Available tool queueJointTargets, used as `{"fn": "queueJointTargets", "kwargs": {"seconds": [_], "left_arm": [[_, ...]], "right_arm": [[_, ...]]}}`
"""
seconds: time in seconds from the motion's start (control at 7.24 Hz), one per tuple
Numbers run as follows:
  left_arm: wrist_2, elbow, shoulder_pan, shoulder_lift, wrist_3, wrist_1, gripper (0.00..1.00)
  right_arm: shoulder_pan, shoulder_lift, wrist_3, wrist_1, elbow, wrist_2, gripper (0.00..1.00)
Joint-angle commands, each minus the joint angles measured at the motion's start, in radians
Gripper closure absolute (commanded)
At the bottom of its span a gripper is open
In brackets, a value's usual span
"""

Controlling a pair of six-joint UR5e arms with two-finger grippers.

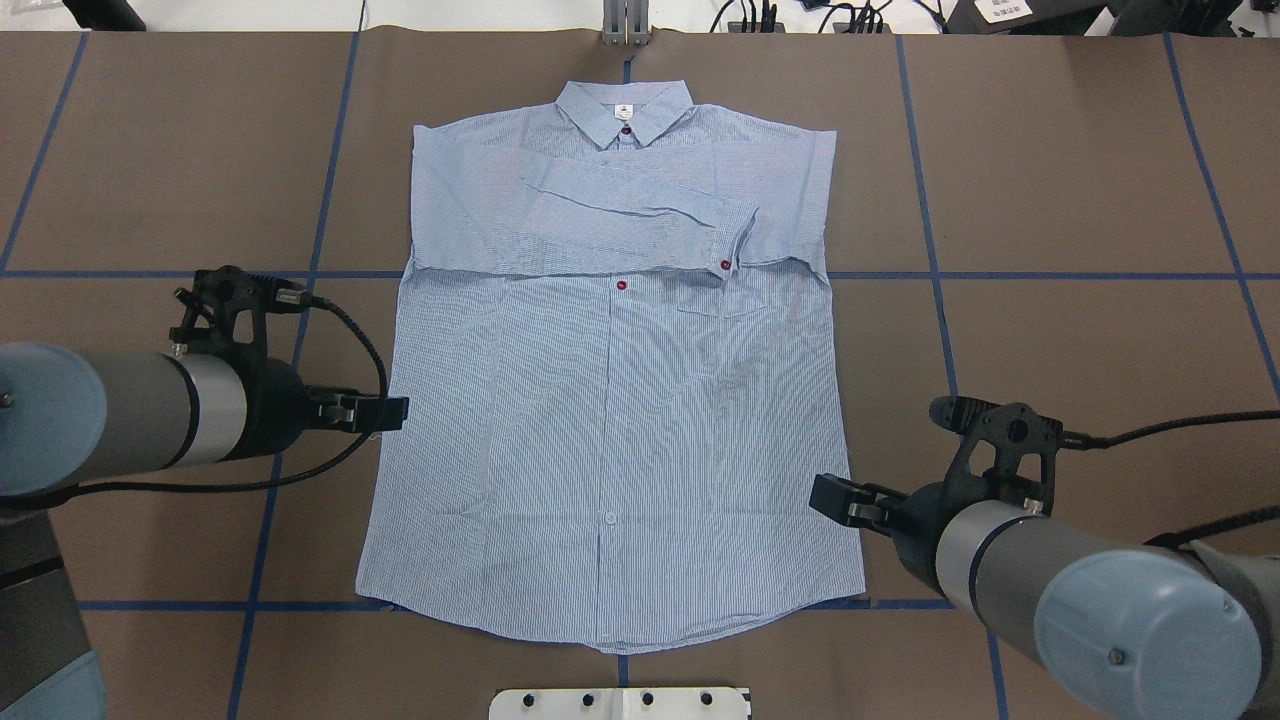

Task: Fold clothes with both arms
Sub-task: 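Lower both grippers to the shirt hem corners nearest the robot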

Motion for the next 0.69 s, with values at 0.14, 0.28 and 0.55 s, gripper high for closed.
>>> {"fn": "queueJointTargets", "kwargs": {"seconds": [0.14,0.28,0.55], "left_arm": [[0.171,0.053,0.229,0.101,-0.259,-0.098,0.0],[0.2,0.082,0.264,0.096,-0.282,-0.095,0.02],[0.208,0.124,0.275,0.09,-0.284,-0.087,0.25]], "right_arm": [[-0.054,-0.018,0.037,0.001,0.001,-0.061,0.0],[-0.054,-0.018,0.037,0.002,0.002,-0.064,0.0],[-0.054,-0.016,0.037,0.002,0.002,-0.066,0.0]]}}
